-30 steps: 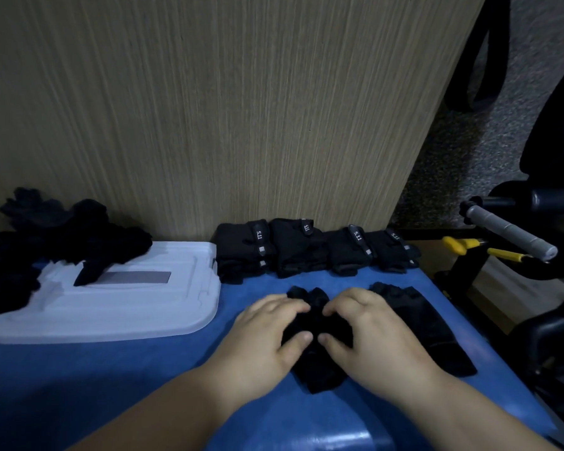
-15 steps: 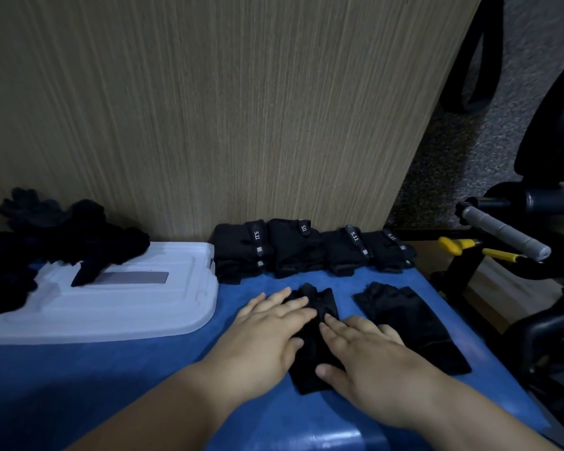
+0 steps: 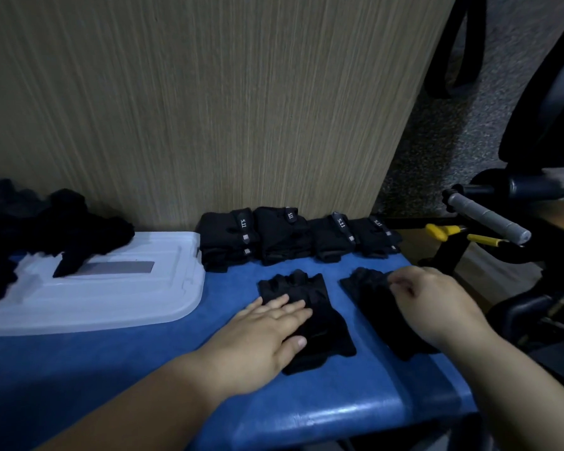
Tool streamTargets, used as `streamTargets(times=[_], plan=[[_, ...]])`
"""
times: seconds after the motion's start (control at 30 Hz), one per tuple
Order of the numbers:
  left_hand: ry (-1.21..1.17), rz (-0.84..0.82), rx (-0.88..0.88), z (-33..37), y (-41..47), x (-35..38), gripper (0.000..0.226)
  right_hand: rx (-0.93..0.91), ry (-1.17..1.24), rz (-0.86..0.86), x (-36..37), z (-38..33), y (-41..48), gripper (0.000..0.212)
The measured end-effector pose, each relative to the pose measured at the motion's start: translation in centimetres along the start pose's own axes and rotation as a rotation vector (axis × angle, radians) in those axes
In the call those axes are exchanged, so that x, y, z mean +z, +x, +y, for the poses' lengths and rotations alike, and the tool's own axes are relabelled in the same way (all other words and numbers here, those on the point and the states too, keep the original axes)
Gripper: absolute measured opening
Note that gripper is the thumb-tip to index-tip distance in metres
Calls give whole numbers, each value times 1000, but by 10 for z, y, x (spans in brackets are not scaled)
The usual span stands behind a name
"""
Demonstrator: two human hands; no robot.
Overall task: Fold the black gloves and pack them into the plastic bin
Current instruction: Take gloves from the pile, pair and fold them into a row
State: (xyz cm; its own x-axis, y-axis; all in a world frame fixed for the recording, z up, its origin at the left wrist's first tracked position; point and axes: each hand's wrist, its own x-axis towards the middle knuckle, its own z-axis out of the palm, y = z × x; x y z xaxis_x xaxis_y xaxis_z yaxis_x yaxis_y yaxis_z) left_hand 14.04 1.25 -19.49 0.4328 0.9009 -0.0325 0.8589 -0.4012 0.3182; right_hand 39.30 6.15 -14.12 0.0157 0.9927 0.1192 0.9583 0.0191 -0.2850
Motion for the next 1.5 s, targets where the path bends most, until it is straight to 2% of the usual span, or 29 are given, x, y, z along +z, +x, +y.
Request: streamTargets(times=[0.07,0.17,0.23,0.3,0.47,0.57,0.63,0.73,0.83,0.87,0.93,1.1,1.17,1.27,1.4,1.5], plan=[[1,0,-1,1,0,0,51,127,-19,-53,-1,11,5,32],[3,2,-2,3,0,0,51,264,-103,-181,-1,20,7,51],[-3,6,-3,3,0,1,50,289,-142,-233,0,20,8,60],[-2,8,-5,3,0,1,50,278,-75,-246,1,19,8,54],[-24,8,-13,3,1,1,50,260,417,-222,4,14,8,29],[-48,13,-11,1,1,3,50,240,798,-276,1,1,0,16],[-72,16,-12,-1,2,3,49,233,1040,-342,-4,-10,-5,23],[-171,69,-29,-3,2,2,46,170,1254,-463,-7,-19,-7,56],[-341,185,-79,-4,5,0,31,89,1343,-536,-8,-28,-10,46],[-367,242,-89,-5,6,0,22,54,1350,-551,-7,-29,-10,40],[-383,330,-129,-5,7,-2,29,14,1252,-522,-1,-32,-11,26],[-496,359,-254,1,6,-8,41,22,603,-263,21,-28,-4,8],[-509,376,-296,2,7,-7,45,26,487,-237,25,-29,-4,7],[-503,408,-325,4,10,-7,46,51,502,-244,30,-34,-4,14],[-492,447,-363,10,14,-10,47,143,715,-340,34,-40,-4,26],[-514,447,-387,13,15,-11,43,186,910,-368,32,-41,-3,24]])
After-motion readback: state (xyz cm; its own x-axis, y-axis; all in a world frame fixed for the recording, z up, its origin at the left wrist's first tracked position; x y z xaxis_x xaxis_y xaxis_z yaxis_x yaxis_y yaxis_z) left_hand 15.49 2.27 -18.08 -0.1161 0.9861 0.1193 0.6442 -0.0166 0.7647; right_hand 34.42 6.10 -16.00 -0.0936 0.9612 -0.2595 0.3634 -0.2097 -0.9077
